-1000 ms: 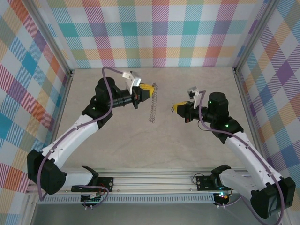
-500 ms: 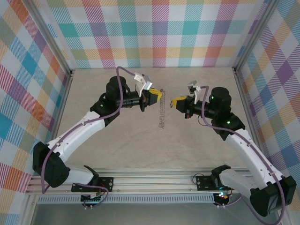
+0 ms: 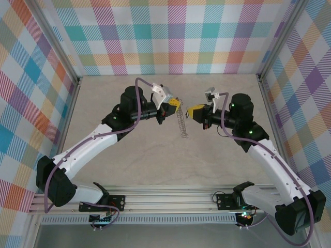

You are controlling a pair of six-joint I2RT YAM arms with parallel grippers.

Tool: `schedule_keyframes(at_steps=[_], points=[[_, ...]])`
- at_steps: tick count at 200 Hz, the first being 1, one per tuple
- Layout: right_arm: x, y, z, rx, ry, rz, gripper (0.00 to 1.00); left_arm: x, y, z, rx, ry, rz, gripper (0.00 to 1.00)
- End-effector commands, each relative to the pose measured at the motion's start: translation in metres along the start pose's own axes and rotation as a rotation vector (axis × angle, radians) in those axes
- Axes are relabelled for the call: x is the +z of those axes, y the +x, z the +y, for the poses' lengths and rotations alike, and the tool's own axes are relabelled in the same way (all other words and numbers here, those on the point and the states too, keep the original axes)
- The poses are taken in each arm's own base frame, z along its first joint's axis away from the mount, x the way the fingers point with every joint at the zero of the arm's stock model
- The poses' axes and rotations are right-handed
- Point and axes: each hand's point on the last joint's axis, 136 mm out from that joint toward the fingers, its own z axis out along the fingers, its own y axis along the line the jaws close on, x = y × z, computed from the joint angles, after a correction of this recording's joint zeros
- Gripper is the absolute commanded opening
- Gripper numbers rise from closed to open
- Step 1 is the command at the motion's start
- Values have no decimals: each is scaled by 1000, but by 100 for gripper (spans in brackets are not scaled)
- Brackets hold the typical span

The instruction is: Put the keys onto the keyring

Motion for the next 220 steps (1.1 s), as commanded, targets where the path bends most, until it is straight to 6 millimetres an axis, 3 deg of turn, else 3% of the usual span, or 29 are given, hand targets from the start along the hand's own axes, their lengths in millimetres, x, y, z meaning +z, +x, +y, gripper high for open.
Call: schedule_keyframes(at_steps=[1,73,220], points=[[1,-20,17,-81,-52,-38,0,-5,-22,-9,69,8,-45,0],[12,-21,22,-104,-66,-17,0,-4,-23,-13,74,26,-41,0],[23,-12,-4,-112,33,19,0,-5,-35,-26,75,71,-69,0]])
